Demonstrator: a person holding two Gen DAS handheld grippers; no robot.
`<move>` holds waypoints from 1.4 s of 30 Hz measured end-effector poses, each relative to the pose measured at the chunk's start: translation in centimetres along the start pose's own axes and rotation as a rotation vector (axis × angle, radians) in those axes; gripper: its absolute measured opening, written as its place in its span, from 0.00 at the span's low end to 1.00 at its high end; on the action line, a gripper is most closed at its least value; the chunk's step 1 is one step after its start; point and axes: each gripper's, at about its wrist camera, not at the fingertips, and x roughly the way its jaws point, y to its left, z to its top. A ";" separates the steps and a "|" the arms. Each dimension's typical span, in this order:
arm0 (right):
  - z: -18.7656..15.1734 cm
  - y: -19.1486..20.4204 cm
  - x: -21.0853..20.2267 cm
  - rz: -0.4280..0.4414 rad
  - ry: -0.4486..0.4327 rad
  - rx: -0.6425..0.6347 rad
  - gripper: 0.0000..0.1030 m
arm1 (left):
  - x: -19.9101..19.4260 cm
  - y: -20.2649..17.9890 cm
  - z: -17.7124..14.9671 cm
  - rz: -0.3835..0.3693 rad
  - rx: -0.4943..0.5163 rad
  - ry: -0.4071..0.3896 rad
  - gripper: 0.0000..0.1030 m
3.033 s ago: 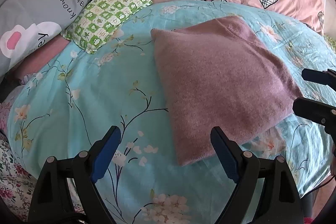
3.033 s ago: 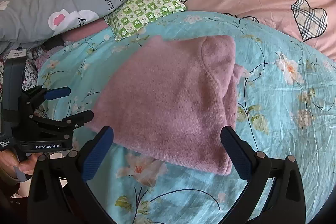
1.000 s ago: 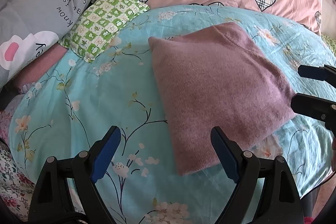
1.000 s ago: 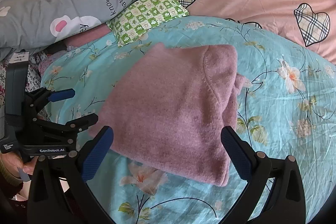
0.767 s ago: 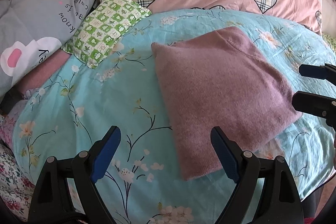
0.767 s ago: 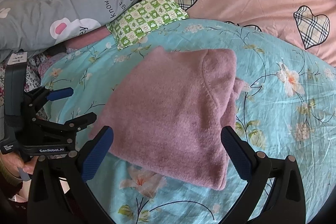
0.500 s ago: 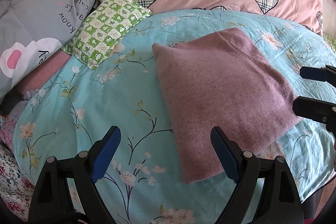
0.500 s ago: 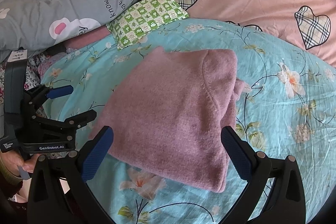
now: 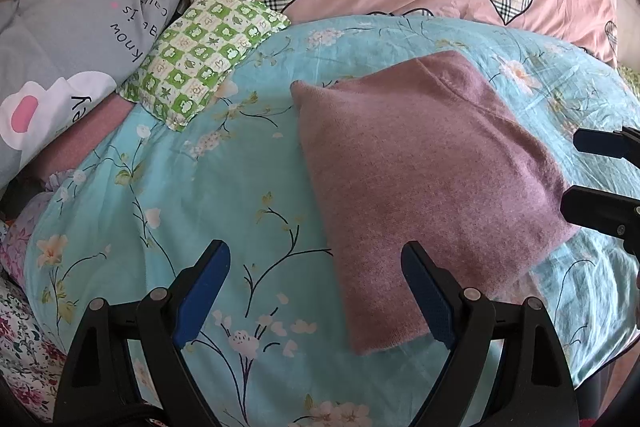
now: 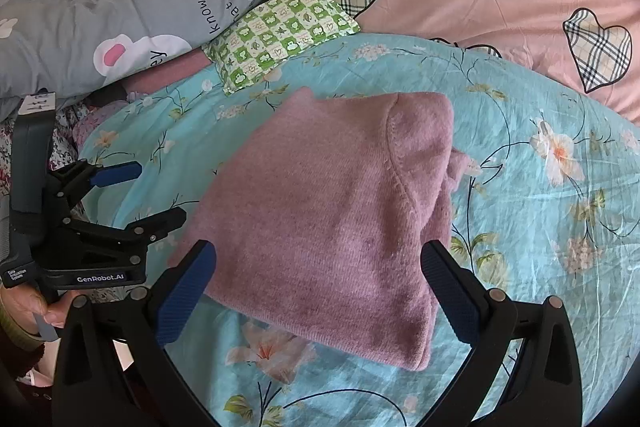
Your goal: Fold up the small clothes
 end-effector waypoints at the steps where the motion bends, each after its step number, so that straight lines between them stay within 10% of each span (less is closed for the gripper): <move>1: 0.0 0.0 0.1 0.000 0.001 0.002 0.99 | 0.0 0.0 0.0 -0.001 -0.001 0.001 0.85; 42: -0.3 -0.3 0.8 0.003 0.011 0.022 0.99 | 0.8 0.1 0.3 -0.009 -0.002 0.016 0.85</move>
